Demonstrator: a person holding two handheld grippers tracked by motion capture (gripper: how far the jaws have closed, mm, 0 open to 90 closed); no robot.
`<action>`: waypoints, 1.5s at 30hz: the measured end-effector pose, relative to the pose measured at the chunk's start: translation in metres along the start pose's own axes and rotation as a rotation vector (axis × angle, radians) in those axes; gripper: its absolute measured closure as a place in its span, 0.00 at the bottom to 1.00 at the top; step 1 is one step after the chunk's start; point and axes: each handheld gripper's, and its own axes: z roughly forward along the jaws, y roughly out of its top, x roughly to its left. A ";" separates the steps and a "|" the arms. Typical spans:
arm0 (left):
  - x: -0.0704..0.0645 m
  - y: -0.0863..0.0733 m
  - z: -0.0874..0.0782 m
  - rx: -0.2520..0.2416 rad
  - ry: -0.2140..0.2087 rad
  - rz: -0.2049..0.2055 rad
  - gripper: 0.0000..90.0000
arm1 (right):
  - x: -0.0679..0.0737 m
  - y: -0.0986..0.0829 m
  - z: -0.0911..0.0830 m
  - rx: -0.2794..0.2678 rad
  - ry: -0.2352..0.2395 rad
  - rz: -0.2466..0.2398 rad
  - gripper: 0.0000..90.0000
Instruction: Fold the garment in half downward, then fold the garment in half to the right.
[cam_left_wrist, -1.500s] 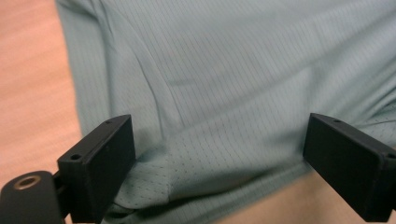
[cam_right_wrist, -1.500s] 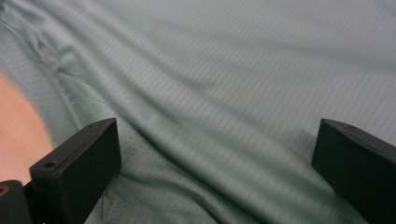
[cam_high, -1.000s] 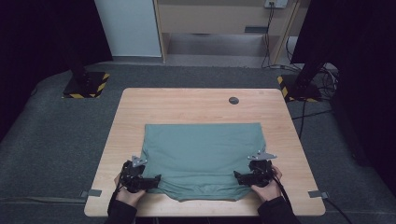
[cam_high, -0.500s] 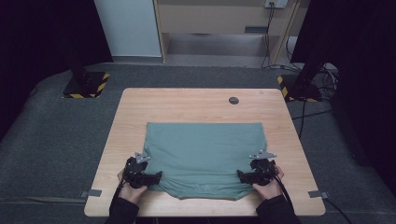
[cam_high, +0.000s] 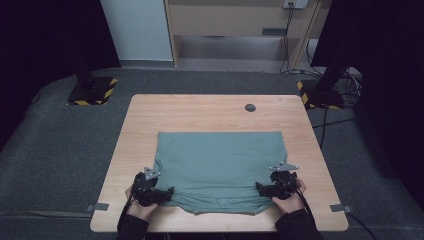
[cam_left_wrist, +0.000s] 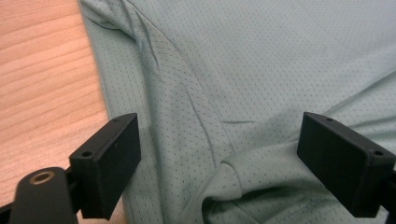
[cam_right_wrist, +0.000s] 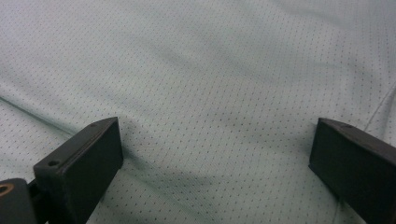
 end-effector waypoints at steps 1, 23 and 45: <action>0.002 0.000 -0.002 -0.007 -0.013 -0.010 0.15 | 0.000 0.000 -0.001 0.002 -0.001 -0.002 0.03; 0.048 -0.003 -0.065 -0.262 -0.066 -0.002 0.15 | -0.011 0.012 -0.045 -0.155 0.038 0.010 0.04; 0.068 0.016 -0.060 -0.225 -0.120 -0.018 0.16 | 0.012 0.021 -0.047 -0.144 0.082 -0.044 0.05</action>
